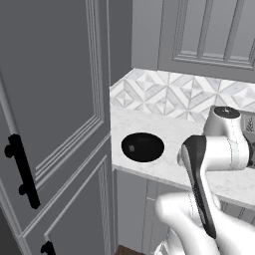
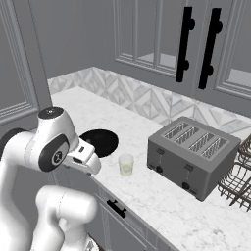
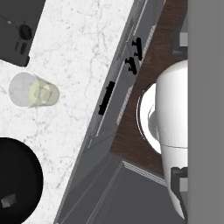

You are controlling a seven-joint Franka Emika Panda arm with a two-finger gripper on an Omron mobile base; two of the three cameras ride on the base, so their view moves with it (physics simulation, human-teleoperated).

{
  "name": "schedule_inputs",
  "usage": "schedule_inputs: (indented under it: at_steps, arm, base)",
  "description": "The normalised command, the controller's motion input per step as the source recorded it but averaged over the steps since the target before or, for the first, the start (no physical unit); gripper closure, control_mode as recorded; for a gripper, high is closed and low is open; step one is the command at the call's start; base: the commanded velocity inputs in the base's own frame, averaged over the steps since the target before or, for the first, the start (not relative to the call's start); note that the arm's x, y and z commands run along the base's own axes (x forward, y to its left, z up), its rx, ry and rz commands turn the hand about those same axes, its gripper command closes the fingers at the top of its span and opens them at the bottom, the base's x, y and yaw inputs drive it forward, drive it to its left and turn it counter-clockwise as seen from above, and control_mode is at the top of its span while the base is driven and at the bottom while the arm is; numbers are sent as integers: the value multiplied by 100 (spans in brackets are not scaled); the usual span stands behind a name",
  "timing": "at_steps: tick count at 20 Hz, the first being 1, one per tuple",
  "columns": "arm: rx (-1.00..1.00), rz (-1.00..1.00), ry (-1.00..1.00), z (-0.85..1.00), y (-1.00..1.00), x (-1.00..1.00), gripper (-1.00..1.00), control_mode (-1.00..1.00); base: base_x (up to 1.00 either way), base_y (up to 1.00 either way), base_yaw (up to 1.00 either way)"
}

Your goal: Grab a lemon wedge from the fridge and one ice cube from the ice bowl, and put them in the glass of lemonade.

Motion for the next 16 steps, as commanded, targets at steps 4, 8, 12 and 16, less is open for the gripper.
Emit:
schedule_inputs:
  at_steps: [4, 8, 12, 16]
  arm:
    - [0, 0, 0, 0, 0, 0, -100, 100]
    - [0, 0, 0, 0, 0, 0, -100, 100]
    - [0, 0, 0, 0, 0, 0, -100, 100]
    - [0, 0, 0, 0, 0, 0, -100, 100]
  base:
    - [-50, 0, 0]
    - [-100, 0, -1]
    - [-92, 20, 38]
    - [-41, 0, 91]
